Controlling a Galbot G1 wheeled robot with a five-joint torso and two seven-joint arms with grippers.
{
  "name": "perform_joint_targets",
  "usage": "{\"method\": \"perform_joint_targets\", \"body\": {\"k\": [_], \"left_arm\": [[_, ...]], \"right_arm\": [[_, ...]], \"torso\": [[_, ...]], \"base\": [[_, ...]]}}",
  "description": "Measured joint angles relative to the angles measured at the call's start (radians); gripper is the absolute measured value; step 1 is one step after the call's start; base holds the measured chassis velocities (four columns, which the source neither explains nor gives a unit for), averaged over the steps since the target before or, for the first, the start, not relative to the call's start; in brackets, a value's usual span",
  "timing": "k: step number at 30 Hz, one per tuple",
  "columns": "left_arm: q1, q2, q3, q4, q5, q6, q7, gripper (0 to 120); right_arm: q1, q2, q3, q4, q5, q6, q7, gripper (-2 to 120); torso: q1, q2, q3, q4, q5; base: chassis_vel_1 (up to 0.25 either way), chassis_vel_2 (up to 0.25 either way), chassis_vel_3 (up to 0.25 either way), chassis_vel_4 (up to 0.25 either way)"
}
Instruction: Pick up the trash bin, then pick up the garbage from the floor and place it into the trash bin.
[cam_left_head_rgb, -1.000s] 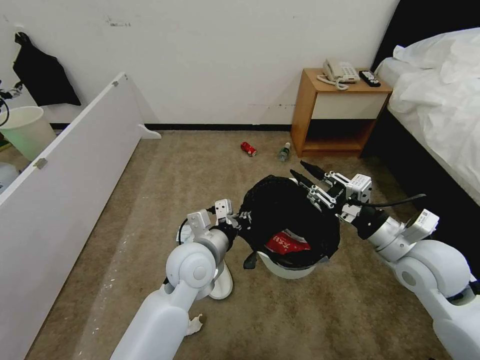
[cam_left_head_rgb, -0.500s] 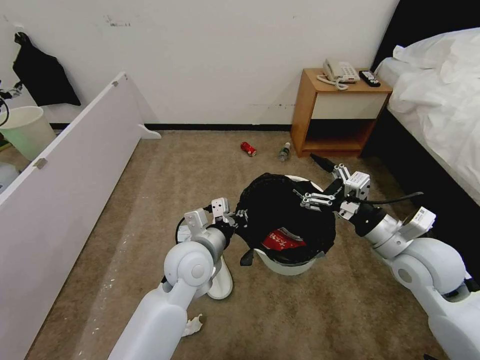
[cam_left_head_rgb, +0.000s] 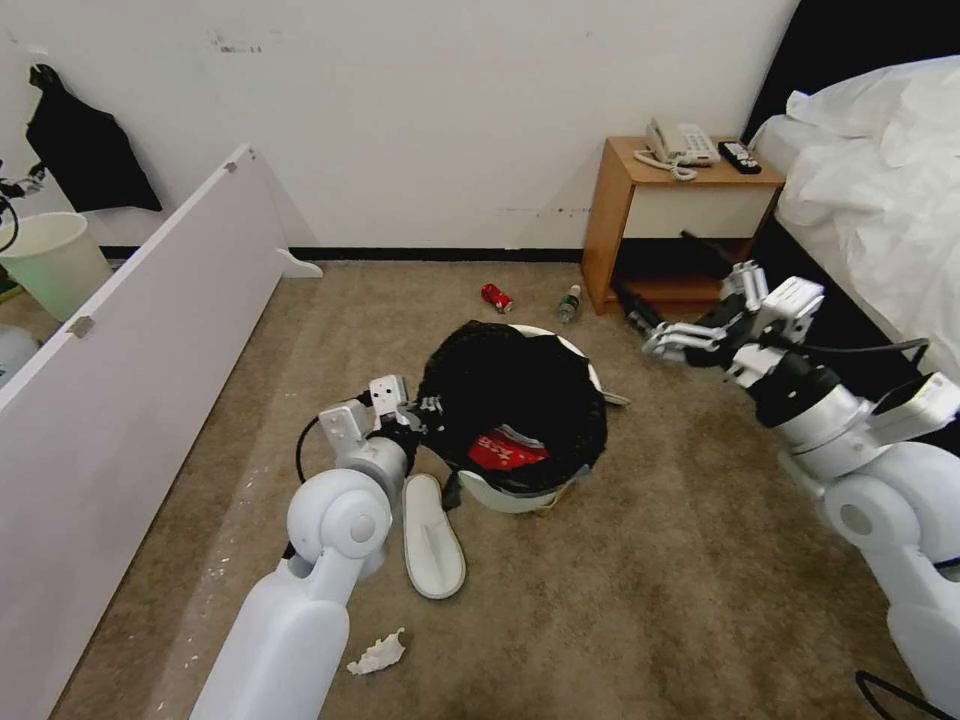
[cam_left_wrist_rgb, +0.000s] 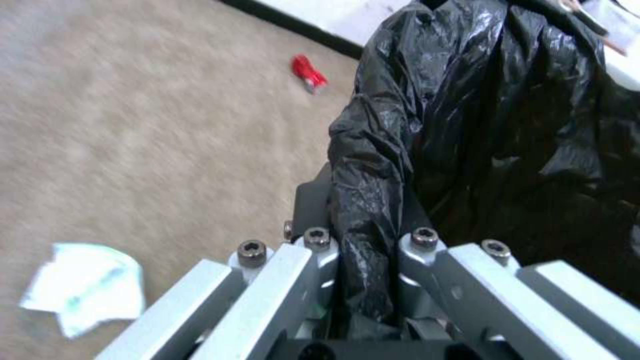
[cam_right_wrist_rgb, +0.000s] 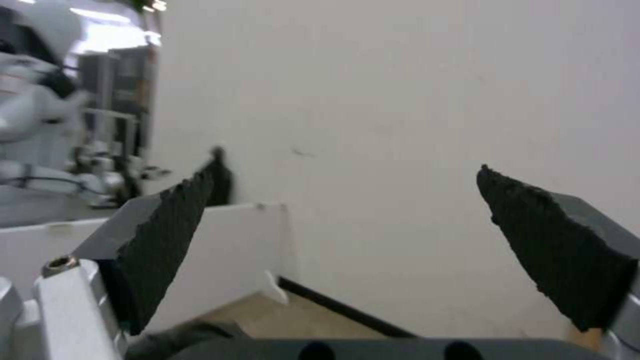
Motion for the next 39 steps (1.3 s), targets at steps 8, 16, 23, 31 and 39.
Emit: {"method": "perform_joint_targets", "body": {"k": [8, 16, 23, 31, 39], "left_arm": [[0.018, 0.003, -0.053, -0.030, 0.056, -0.013, 0.026, 4], [0.047, 0.014, -0.085, -0.049, 0.156, -0.062, 0.059, 4], [0.060, 0.018, -0.101, -0.063, 0.187, -0.075, 0.070, 4], [0.077, 0.027, -0.113, -0.085, 0.197, -0.083, 0.077, 4], [0.082, 0.023, -0.113, -0.091, 0.201, -0.081, 0.084, 4]], "right_arm": [[-0.008, 0.029, -0.020, -0.022, -0.035, -0.050, 0.090, 100], [-0.013, 0.053, -0.057, -0.041, -0.062, -0.124, 0.220, 100], [-0.012, 0.071, -0.093, -0.063, -0.071, -0.180, 0.325, 100], [-0.008, 0.101, -0.145, -0.120, -0.101, -0.203, 0.388, 100], [-0.006, 0.110, -0.150, -0.141, -0.115, -0.202, 0.388, 100]], "torso": [[0.000, 0.000, 0.000, 0.0000, 0.0000], [0.000, 0.000, 0.000, 0.0001, 0.0000], [0.000, 0.000, 0.000, 0.0000, -0.0001], [0.000, 0.000, 0.000, 0.0000, 0.0001], [0.000, 0.000, 0.000, -0.0001, 0.0000]], "base": [[0.000, 0.000, 0.000, 0.000], [0.000, 0.000, 0.000, 0.000], [0.000, 0.000, 0.000, 0.000], [0.000, 0.000, 0.000, 0.000], [0.000, 0.000, 0.000, 0.000]]}}
